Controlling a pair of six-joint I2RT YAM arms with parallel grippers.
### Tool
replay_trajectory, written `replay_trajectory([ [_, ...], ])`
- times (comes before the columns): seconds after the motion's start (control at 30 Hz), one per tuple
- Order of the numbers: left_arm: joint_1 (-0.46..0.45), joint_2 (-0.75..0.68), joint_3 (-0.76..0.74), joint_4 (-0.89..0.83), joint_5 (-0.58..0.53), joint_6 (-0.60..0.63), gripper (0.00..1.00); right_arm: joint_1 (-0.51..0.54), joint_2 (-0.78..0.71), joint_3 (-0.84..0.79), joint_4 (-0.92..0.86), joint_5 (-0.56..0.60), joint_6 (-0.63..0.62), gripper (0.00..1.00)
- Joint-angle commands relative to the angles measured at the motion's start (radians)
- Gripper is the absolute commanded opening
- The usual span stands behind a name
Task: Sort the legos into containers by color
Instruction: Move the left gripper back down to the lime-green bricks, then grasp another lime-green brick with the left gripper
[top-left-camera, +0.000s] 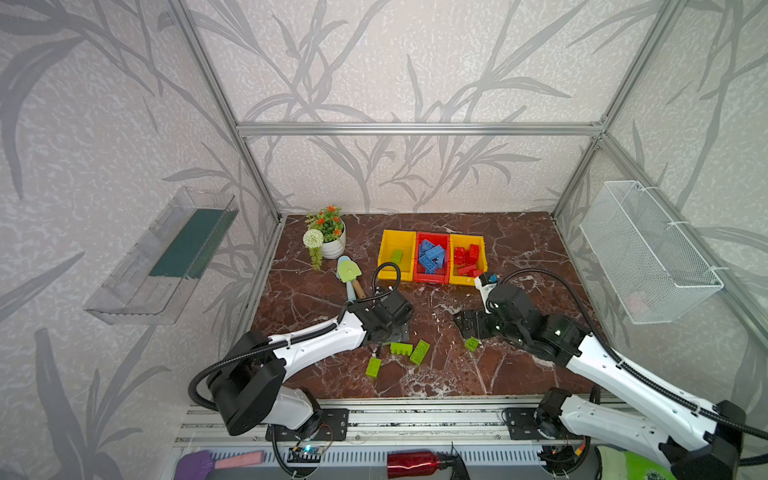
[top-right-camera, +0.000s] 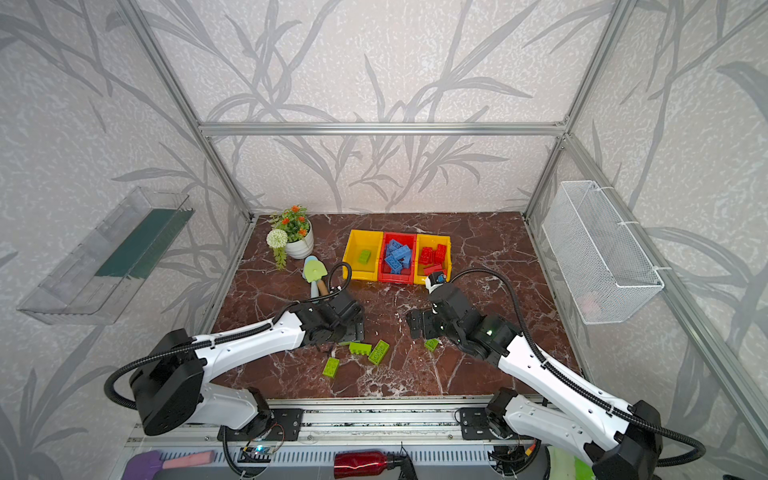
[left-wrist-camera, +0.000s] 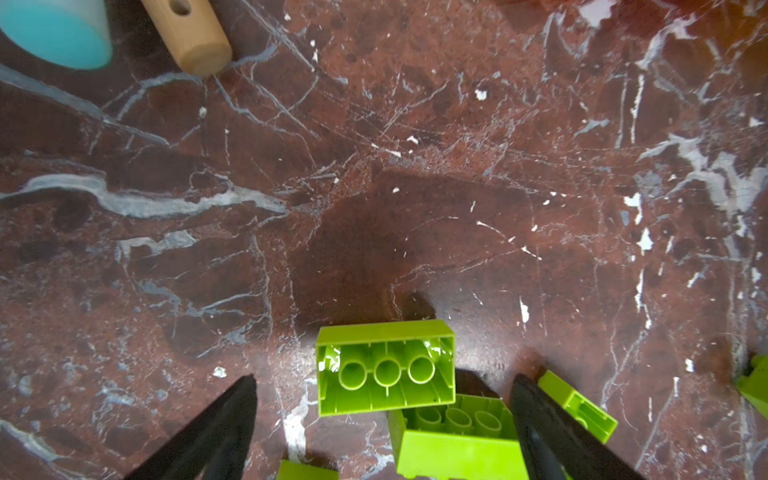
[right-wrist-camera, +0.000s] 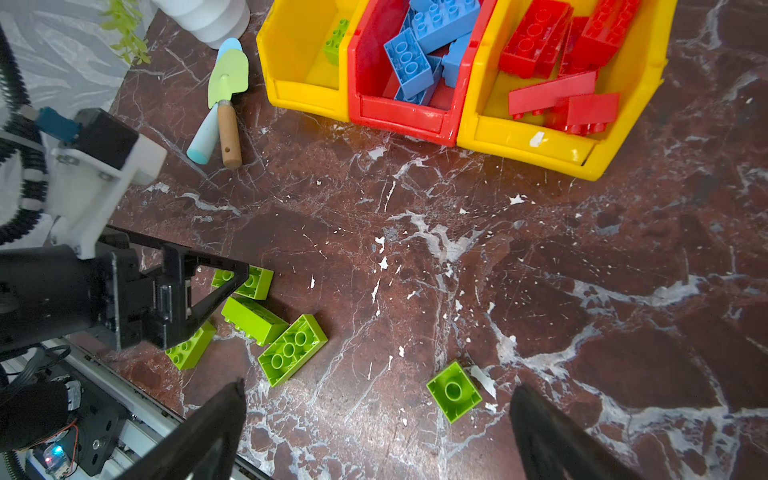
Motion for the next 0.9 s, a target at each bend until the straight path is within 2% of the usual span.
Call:
replay_trajectory([
  [0.0, -0.007, 0.026, -0.003, 0.010, -0.003, -0.025, 0.95, 0.004, -0.008, -0.016, -0.022, 0.027, 0.000, 0.99],
  [0.27, -0.010, 0.091, 0.015, 0.005, 0.024, -0.017, 0.90, 0.004, 0.006, -0.036, 0.004, 0.026, -0.012, 0.99],
  [0.6, -0.010, 0.156, 0.026, 0.002, 0.032, -0.012, 0.70, 0.003, 0.004, -0.038, 0.011, 0.046, -0.028, 0.99],
  [0.77, -0.010, 0.179, 0.054, -0.022, 0.015, 0.002, 0.54, 0.002, 0.003, -0.039, 0.010, 0.048, -0.032, 0.99],
  [0.87, -0.008, 0.185, 0.083, -0.050, -0.009, 0.019, 0.49, -0.002, 0.003, -0.037, 0.010, 0.049, -0.035, 0.99],
])
